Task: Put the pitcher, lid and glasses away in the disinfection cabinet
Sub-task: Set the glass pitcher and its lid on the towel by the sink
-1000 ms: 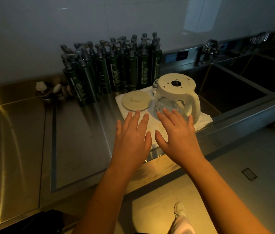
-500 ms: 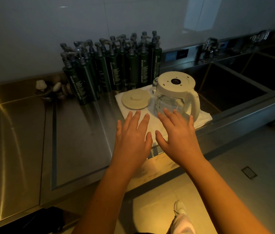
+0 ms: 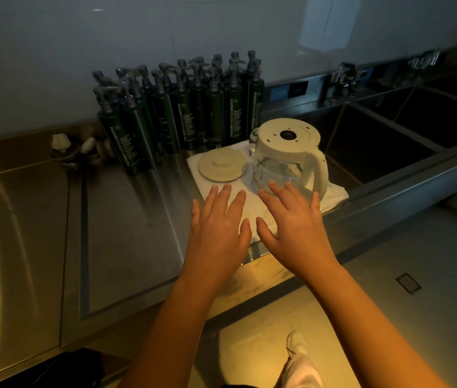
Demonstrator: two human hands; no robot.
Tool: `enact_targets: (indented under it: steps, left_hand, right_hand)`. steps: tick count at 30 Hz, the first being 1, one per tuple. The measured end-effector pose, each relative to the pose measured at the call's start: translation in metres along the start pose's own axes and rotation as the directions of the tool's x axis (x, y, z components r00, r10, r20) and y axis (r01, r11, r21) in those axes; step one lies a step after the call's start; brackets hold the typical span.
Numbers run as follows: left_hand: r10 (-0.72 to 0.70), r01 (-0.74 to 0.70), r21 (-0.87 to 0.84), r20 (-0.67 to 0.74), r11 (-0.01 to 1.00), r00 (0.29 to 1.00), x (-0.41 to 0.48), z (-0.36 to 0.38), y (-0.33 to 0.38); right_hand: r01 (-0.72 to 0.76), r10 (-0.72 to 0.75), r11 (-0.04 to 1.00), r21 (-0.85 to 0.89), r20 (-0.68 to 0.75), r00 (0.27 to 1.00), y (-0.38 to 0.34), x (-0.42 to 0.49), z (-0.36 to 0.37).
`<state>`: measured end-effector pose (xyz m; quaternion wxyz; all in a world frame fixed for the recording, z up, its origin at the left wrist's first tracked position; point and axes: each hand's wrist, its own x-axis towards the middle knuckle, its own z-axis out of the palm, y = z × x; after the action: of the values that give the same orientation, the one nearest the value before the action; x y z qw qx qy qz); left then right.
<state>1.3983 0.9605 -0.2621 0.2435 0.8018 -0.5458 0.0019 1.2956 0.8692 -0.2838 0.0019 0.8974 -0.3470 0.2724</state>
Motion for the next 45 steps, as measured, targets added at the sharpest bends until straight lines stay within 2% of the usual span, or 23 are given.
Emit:
enact_targets:
  steps: [13,34,45]
  left_hand:
    - [-0.027,0.027,-0.011,0.036,1.000,0.999,0.003,-0.004,-0.006]
    - [-0.009,0.010,-0.066,0.006,0.998,1.000,0.005,-0.001,-0.012]
    - [-0.019,0.020,-0.027,0.029,0.999,0.999,0.003,-0.002,-0.010]
  right_hand:
    - [0.012,-0.012,1.000,-0.021,0.009,1.000,-0.006,0.006,0.006]
    - [0.020,-0.020,1.000,-0.011,0.002,1.000,-0.007,0.007,0.008]
    - [0.009,-0.008,1.000,-0.026,0.008,1.000,-0.007,0.005,0.008]
